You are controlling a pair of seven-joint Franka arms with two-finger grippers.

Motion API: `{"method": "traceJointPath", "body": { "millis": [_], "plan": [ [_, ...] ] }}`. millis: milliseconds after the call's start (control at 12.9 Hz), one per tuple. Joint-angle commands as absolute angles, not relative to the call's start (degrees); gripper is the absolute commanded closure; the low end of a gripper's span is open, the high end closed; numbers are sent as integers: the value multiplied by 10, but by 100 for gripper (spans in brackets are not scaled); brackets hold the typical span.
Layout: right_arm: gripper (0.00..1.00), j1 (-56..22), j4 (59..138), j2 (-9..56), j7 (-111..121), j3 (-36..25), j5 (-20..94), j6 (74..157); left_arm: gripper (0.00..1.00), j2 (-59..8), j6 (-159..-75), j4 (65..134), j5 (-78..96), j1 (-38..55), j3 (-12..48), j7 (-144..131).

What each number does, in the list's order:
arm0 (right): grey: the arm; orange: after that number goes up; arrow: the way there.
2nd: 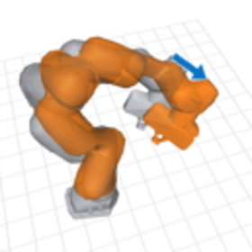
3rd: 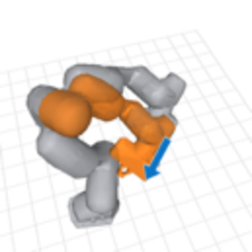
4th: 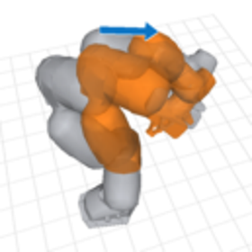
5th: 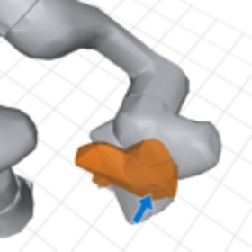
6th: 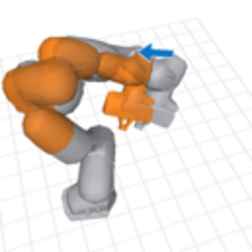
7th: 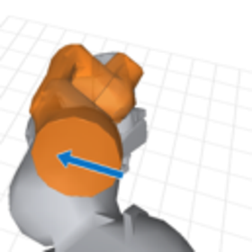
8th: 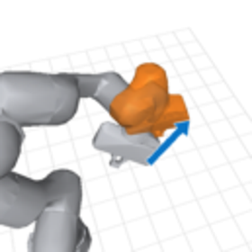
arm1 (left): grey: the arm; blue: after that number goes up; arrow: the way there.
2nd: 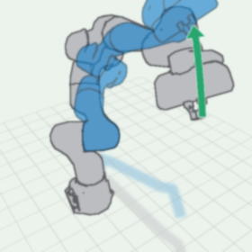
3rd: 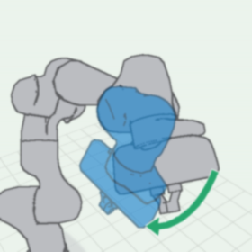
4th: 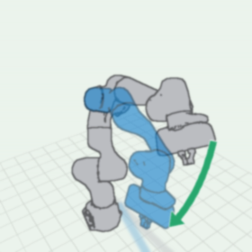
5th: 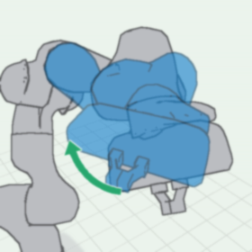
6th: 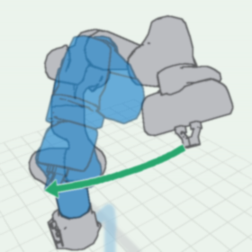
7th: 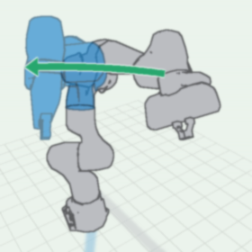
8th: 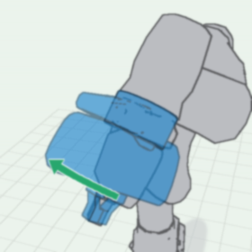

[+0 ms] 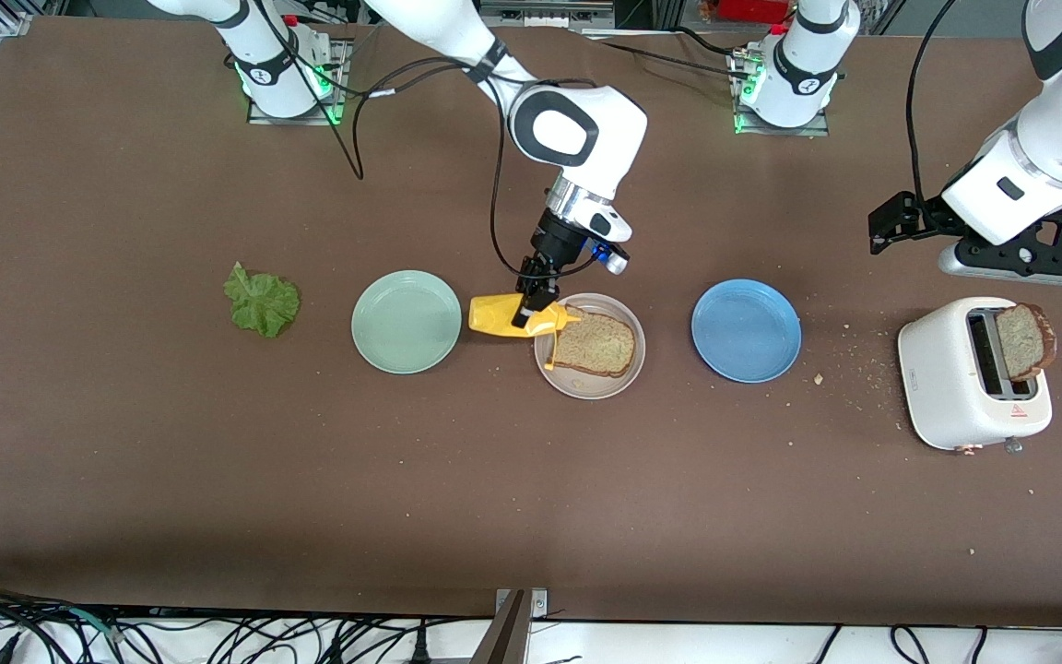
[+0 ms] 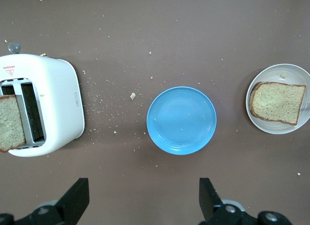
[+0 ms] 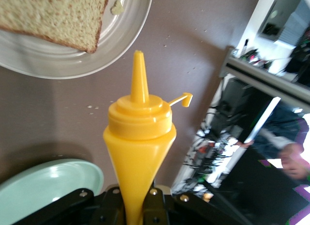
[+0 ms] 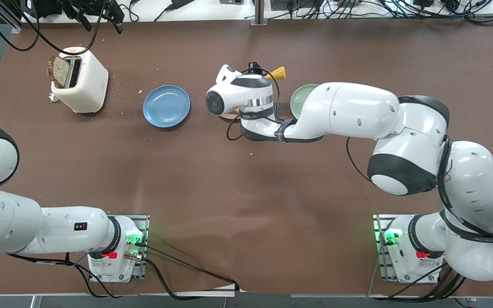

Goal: Make sandwich in beige plate with both arms
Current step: 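Carry the mustard bottle back beside the mint-green plate with the right gripper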

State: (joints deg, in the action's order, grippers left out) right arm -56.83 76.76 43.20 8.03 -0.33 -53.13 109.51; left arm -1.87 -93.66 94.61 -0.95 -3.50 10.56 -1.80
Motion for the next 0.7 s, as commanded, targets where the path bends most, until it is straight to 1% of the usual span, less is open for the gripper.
{"method": "traceJointPath", "body": {
  "millis": [0,232,387,618],
  "plan": [
    [100,-522,815,335,83,10,-385,1105,0,-24,-924,932,-10,-38,106,-13],
    [100,-443,848,282,83,51,-270,1108,0,-24,-924,932,-10,-38,106,-13],
    [100,-398,877,248,91,54,-147,1108,0,-23,-924,932,-10,-39,106,-13],
    [100,-310,927,188,232,54,28,1108,0,-24,-924,932,-10,-38,106,-13]
  ]
}}
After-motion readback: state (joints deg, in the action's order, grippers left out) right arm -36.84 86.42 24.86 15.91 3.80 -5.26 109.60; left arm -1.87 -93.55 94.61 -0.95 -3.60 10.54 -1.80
